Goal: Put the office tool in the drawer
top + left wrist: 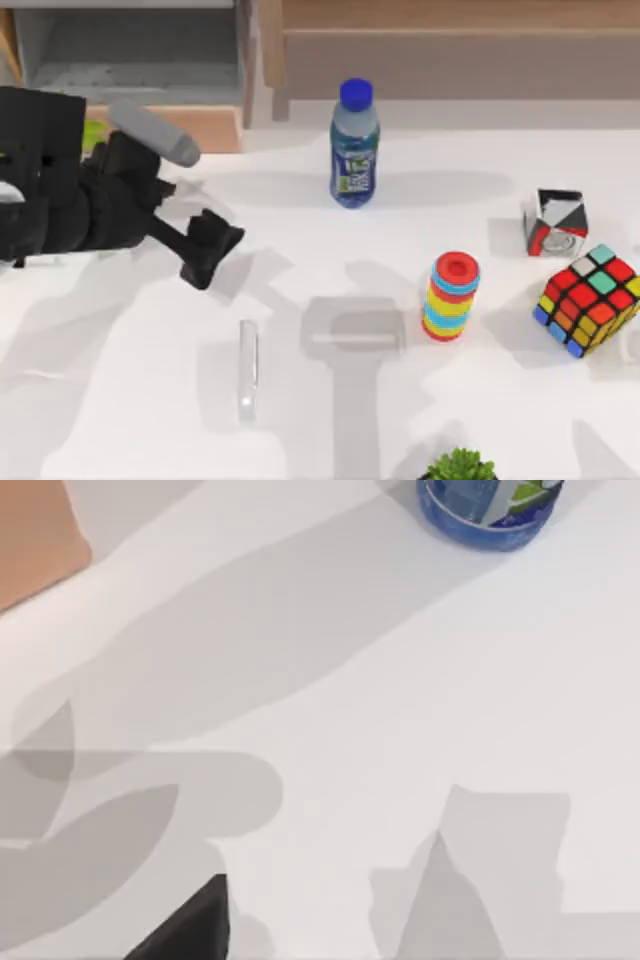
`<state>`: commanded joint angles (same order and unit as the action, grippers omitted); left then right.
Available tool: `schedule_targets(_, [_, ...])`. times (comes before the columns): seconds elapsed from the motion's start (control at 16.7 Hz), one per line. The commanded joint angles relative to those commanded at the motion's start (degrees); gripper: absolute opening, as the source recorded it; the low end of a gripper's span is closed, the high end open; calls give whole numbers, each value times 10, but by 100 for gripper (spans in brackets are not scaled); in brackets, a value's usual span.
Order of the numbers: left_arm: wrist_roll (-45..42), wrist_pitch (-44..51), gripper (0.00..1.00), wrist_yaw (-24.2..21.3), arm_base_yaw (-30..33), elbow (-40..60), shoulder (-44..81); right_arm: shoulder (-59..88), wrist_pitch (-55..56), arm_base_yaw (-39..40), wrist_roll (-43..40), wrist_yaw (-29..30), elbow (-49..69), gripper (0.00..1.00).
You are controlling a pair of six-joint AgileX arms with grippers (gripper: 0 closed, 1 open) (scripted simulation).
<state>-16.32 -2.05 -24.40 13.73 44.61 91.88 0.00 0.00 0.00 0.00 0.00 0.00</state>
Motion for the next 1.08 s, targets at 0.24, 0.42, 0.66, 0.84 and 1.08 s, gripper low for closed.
schedule_targets(0.24, [217, 240, 100, 93, 101, 114, 33, 0, 0, 0, 0, 0, 0, 100])
schedule_targets(0.42, [359, 395, 100, 155, 162, 188, 64, 0, 0, 0, 0, 0, 0, 100])
schedule_targets(0.66, [500, 551, 100, 216, 222, 260, 101, 0, 0, 0, 0, 0, 0, 100])
schedule_targets(0.84, [558, 614, 100, 241, 247, 290, 117, 0, 0, 0, 0, 0, 0, 100])
schedule_targets(1.08, [568, 624, 100, 245, 251, 295, 120, 0, 0, 0, 0, 0, 0, 100])
